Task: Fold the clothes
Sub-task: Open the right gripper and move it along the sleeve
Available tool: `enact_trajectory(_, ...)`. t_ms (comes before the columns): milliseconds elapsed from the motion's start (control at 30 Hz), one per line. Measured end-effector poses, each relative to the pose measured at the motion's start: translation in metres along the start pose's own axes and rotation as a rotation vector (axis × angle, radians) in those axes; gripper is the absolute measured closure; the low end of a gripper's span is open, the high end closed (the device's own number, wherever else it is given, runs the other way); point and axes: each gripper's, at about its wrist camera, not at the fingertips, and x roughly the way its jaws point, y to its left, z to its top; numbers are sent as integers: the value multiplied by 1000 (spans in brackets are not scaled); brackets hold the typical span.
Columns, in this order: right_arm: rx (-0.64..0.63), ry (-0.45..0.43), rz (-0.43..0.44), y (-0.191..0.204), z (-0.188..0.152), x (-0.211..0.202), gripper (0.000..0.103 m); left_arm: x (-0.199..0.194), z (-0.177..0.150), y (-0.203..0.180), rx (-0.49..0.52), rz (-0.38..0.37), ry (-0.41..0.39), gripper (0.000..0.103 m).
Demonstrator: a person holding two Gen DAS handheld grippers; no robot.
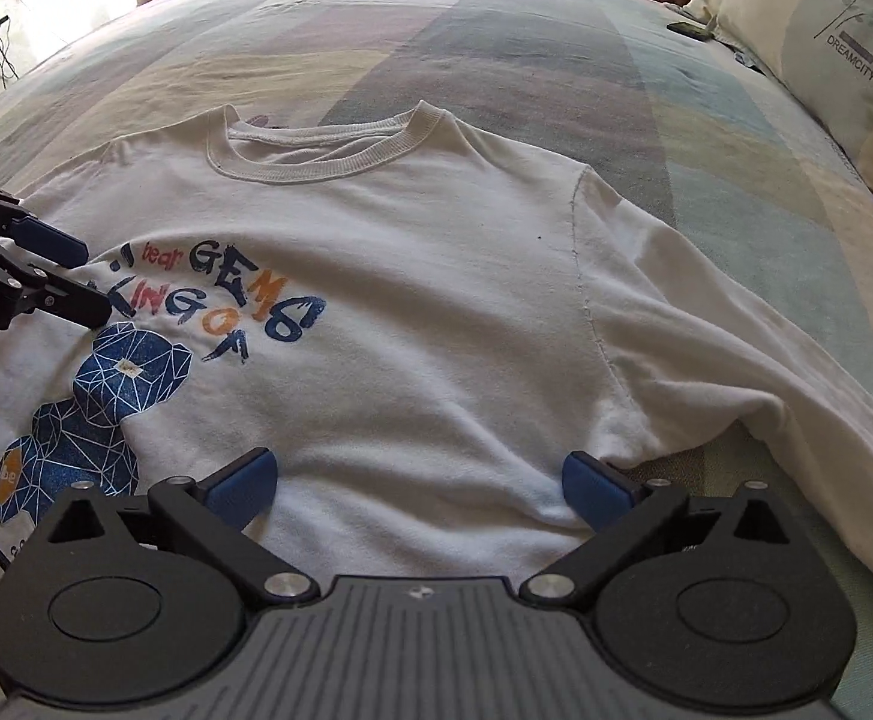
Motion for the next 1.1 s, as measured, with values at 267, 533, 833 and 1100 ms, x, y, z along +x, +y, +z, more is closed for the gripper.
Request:
enact_trajectory(267, 6, -46, -12, 2, -5, 2, 0, 11, 4, -5, 1, -3, -2, 22)
enact_trajectory(533, 35, -9, 4, -2, 1, -14, 0, 5, 16, -9, 33, -55, -42, 22)
enact_trajectory(833, 213, -31, -182, -64, -13, -61, 0, 19, 17, -5, 22, -71, -26, 20)
enact_trajectory(1100, 322, -123, -351, -153, 0, -52, 0, 9, 17, -23, 50, -42, -58, 21)
